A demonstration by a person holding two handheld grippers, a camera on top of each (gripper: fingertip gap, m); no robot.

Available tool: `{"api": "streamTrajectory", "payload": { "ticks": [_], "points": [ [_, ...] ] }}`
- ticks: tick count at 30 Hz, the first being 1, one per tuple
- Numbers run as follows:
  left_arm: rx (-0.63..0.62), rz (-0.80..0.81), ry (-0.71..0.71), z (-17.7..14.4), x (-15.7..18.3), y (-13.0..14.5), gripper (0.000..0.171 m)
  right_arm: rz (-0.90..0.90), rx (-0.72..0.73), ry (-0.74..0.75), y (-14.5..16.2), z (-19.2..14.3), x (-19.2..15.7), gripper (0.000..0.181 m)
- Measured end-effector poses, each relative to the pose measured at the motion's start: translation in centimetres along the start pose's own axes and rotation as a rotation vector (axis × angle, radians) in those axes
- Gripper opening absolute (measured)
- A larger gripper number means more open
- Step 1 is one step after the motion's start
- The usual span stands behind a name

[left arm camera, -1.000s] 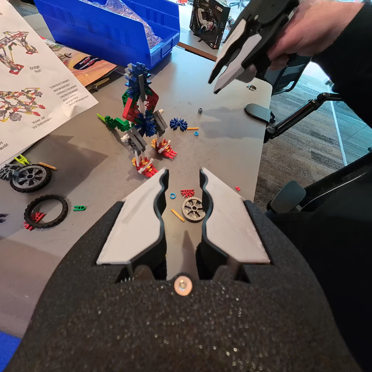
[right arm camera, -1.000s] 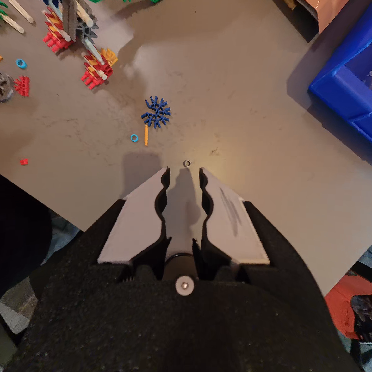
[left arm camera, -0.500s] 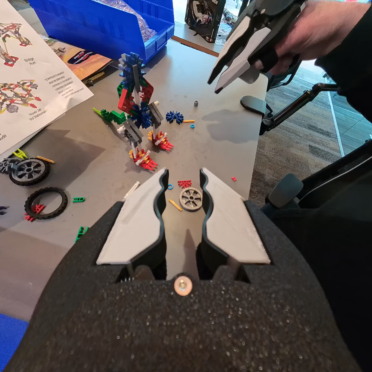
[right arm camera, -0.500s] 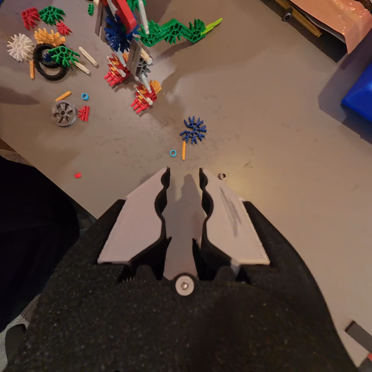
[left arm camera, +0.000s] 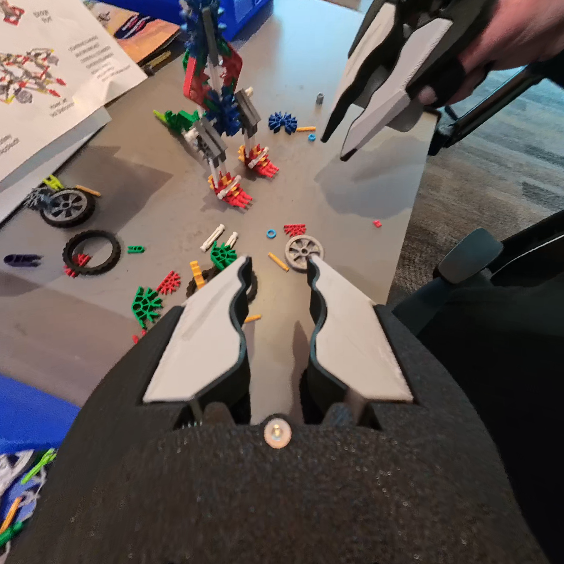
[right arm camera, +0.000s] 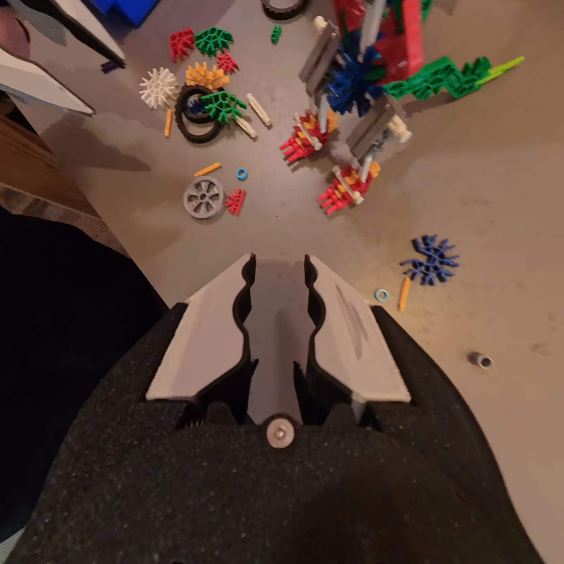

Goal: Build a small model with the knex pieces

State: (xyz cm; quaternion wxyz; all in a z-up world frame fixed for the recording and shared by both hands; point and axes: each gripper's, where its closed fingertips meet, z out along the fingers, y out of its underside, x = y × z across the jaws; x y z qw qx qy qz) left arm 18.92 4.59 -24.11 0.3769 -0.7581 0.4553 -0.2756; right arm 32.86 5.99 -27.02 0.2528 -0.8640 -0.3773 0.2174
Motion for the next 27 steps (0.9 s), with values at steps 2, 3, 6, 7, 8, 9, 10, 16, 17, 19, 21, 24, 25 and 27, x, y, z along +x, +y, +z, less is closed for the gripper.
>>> {"api": "streamTrajectory", "payload": {
  "ticks": [2, 3, 6, 7, 8, 9, 10, 16, 17, 19, 21, 24, 25, 27],
  "points": [
    [-0.018, -0.010, -0.047, 0.1, -0.7, 0.5, 0.035, -0.014, 0.016, -0.030, -0.8, 0.9, -1.3, 0.032],
    [-0.026, -0.018, -0.062, 0.2, -0.9, 0.7, 0.036, -0.022, 0.031, -0.041, -1.3, 1.4, -1.8, 0.032],
    [-0.060, -0.001, -0.125, 0.9, -1.8, 1.1, 0.037, -0.053, 0.079, -0.065, -3.1, 3.0, -3.4, 0.032],
    [-0.076, 0.000, -0.147, 1.3, -2.3, 1.3, 0.038, -0.064, 0.093, -0.065, -3.8, 3.7, -3.7, 0.031],
    [-0.089, -0.008, -0.161, 1.7, -2.7, 1.6, 0.040, -0.076, 0.107, -0.053, -4.4, 4.4, -3.7, 0.031],
    [-0.096, -0.019, -0.166, 2.1, -2.9, 1.8, 0.041, -0.086, 0.119, -0.041, -5.1, 5.1, -3.7, 0.031],
    [-0.098, -0.025, -0.165, 2.4, -3.1, 2.0, 0.041, -0.100, 0.129, -0.031, -5.7, 5.8, -3.7, 0.031],
    [-0.142, -0.039, -0.159, 3.7, -3.2, 3.6, 0.039, -0.234, 0.093, 0.029, -7.2, 9.7, -3.4, 0.025],
    [-0.152, -0.043, -0.163, 3.9, -3.2, 3.9, 0.039, -0.254, 0.086, 0.038, -7.3, 10.2, -3.3, 0.025],
    [-0.163, -0.045, -0.167, 4.0, -3.2, 4.3, 0.039, -0.282, 0.067, 0.041, -7.1, 11.0, -3.3, 0.022],
    [-0.169, -0.048, -0.178, 4.0, -3.4, 4.5, 0.039, -0.292, 0.054, 0.041, -6.9, 11.5, -3.1, 0.022],
    [-0.176, -0.050, -0.201, 3.9, -3.8, 4.7, 0.039, -0.275, 0.063, 0.016, -7.1, 11.7, -3.1, 0.016],
    [-0.178, -0.053, -0.209, 3.8, -4.0, 4.8, 0.039, -0.278, 0.063, 0.012, -7.1, 11.6, -3.0, 0.015],
    [-0.174, -0.060, -0.208, 3.7, -4.1, 4.8, 0.039, -0.280, 0.061, 0.001, -7.0, 11.6, -3.0, 0.006]
  ]
}}
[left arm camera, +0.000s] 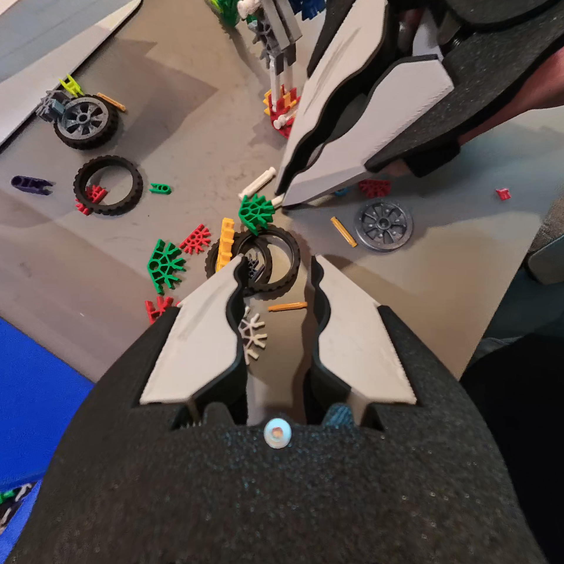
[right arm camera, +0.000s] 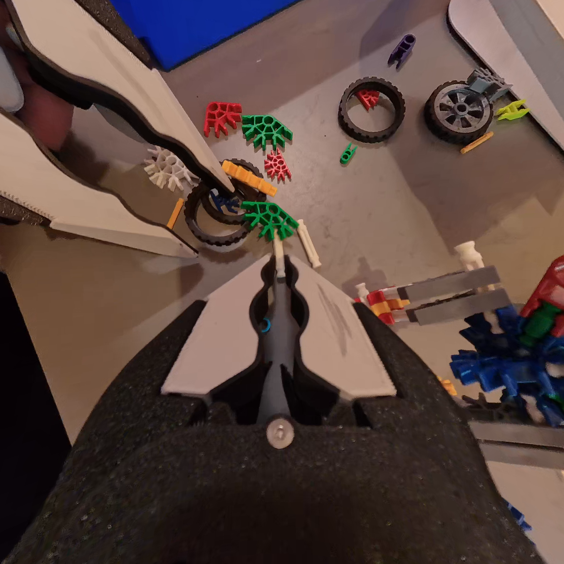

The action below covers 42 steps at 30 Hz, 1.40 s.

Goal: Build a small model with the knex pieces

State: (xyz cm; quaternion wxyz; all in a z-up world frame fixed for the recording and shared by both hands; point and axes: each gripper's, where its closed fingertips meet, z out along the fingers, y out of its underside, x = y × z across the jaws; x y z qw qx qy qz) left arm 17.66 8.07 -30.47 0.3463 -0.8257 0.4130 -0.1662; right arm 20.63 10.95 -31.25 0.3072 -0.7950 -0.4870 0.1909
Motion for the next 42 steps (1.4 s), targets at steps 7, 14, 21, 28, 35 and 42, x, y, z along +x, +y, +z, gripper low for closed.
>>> {"api": "streamTrajectory", "payload": {
  "ticks": [7, 14, 21, 28, 35, 42],
  "points": [
    [-0.003, -0.019, -0.015, -0.1, -0.7, 0.2, 0.040, 0.045, 0.026, -0.054, 0.5, -0.7, -0.5, 0.005],
    [0.046, 0.010, 0.004, -0.8, -0.1, -1.3, 0.042, 0.150, 0.111, -0.094, 0.4, -3.6, -0.1, 0.005],
    [0.151, 0.034, 0.050, -1.4, 0.6, -5.1, 0.042, 0.208, 0.198, -0.081, -0.2, -7.9, 1.5, 0.005],
    [0.254, 0.123, 0.145, -1.5, 2.1, -8.9, 0.041, 0.141, 0.261, -0.183, -2.7, -10.5, 0.2, 0.005],
    [0.258, 0.444, 0.095, -1.9, 3.1, -9.4, 0.030, 0.156, 0.296, -0.322, -4.0, -11.5, -1.0, 0.005],
    [0.276, 0.459, 0.086, -1.6, 3.6, -9.7, 0.006, 0.184, 0.322, -0.382, -4.5, -11.8, -0.9, 0.005]
  ]
}}
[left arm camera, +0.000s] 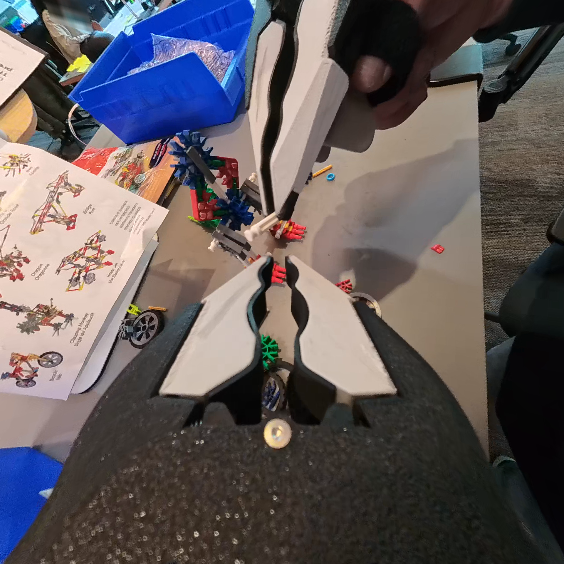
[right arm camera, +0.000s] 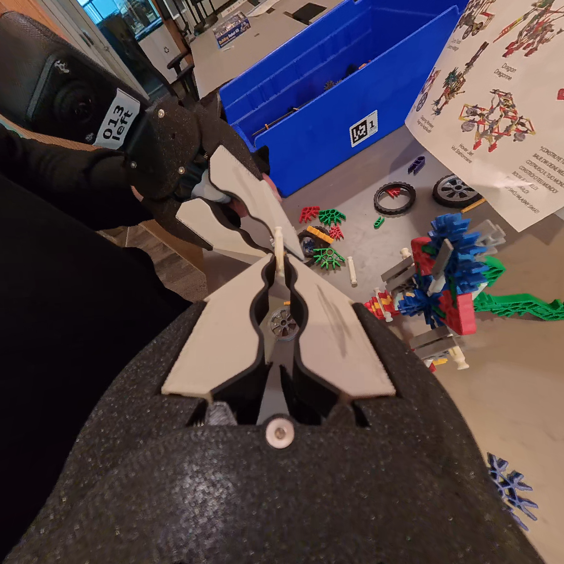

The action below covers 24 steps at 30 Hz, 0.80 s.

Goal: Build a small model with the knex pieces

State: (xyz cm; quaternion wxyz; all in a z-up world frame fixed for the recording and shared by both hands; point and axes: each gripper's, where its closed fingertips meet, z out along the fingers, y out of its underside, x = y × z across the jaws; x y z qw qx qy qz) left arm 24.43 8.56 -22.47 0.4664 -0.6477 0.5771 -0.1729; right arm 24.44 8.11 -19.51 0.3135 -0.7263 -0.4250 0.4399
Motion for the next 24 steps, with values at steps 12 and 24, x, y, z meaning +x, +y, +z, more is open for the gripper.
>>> {"api": "streamTrajectory", "payload": {
  "ticks": [12, 24],
  "points": [
    [0.025, -0.029, -0.070, 0.6, -1.8, -1.3, 0.023, 0.028, 0.024, -0.004, -0.4, -1.2, 0.9, 0.005],
    [0.040, 0.123, -0.078, 1.6, -1.5, -3.2, 0.022, 0.057, -0.020, 0.007, 0.4, -2.3, 1.9, 0.005]
  ]
}}
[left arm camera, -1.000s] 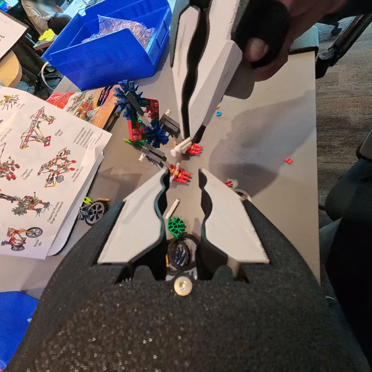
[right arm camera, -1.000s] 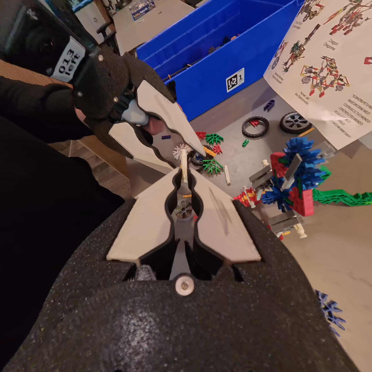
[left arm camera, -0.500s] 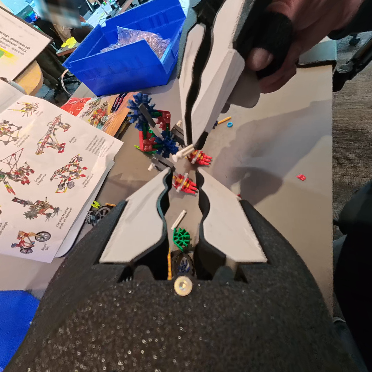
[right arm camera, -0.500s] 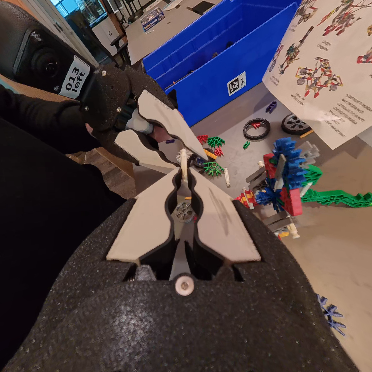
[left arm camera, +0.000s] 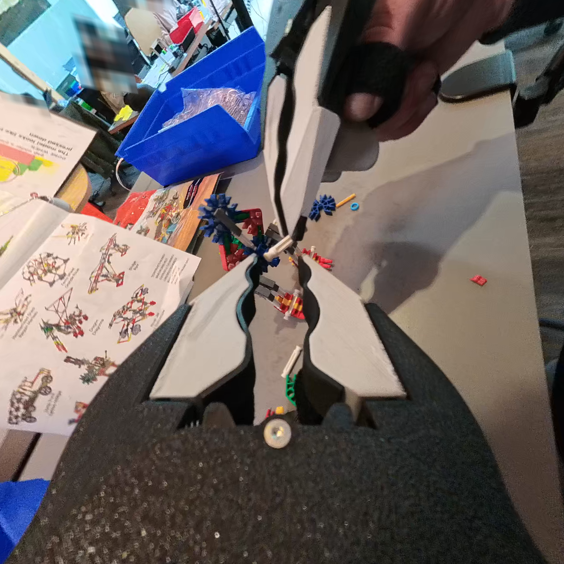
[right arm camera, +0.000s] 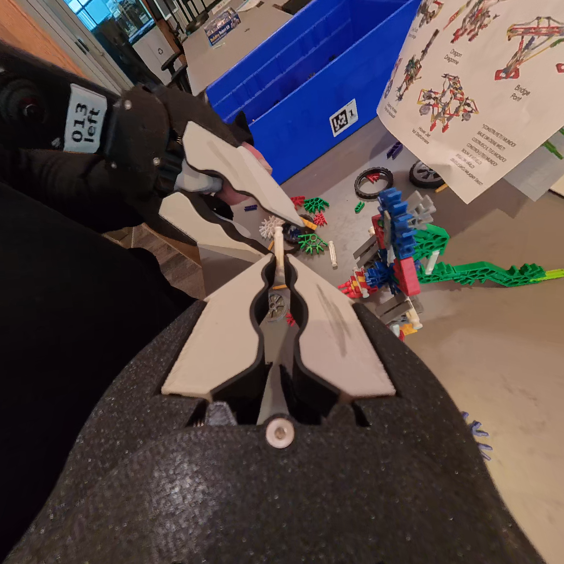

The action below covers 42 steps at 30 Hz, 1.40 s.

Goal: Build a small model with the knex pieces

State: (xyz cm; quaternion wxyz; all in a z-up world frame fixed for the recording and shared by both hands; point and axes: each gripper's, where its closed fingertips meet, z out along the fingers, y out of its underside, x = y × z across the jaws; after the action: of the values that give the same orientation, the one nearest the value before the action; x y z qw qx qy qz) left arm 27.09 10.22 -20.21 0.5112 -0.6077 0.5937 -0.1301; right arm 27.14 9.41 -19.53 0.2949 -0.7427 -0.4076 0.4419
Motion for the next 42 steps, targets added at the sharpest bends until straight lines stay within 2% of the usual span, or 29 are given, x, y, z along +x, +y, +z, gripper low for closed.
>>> {"api": "streamTrajectory", "payload": {
  "ticks": [5, 8, 17, 21, 24, 28, 31, 35, 42],
  "points": [
    [-0.027, 0.095, -0.004, 0.5, 0.3, 0.1, 0.006, 0.004, -0.063, -0.024, 0.9, 0.1, -0.1, 0.005],
    [-0.038, 0.131, -0.014, 0.6, 0.2, 0.1, 0.006, 0.013, -0.064, -0.023, 0.9, 0.0, 0.1, 0.005],
    [-0.027, 0.047, -0.035, 1.3, -1.1, -0.5, 0.004, 0.011, 0.007, 0.018, -0.3, -0.8, 1.1, 0.005],
    [-0.016, 0.009, -0.042, 1.7, -1.7, -1.1, 0.006, -0.055, 0.022, 0.084, -0.9, -1.6, 1.6, 0.005],
    [-0.005, -0.036, -0.054, 1.8, -3.3, -1.4, 0.028, -0.118, -0.033, 0.207, -0.4, -2.4, 3.3, 0.005],
    [-0.046, -0.109, 0.045, 3.2, -4.8, -1.2, 0.044, -0.216, -0.084, 0.325, -0.2, -3.5, 4.9, 0.005],
    [-0.050, -0.137, 0.118, 4.5, -5.4, -1.4, 0.043, -0.284, -0.128, 0.388, -0.4, -4.2, 5.7, 0.005],
    [-0.066, -0.153, 0.256, 5.5, -4.4, -1.6, 0.037, -0.362, -0.182, 0.437, -0.7, -4.4, 6.3, 0.005],
    [-0.109, -0.143, 0.308, 6.4, -4.2, -1.1, 0.032, -0.441, -0.247, 0.427, -1.1, -4.1, 6.4, 0.005]
  ]
}}
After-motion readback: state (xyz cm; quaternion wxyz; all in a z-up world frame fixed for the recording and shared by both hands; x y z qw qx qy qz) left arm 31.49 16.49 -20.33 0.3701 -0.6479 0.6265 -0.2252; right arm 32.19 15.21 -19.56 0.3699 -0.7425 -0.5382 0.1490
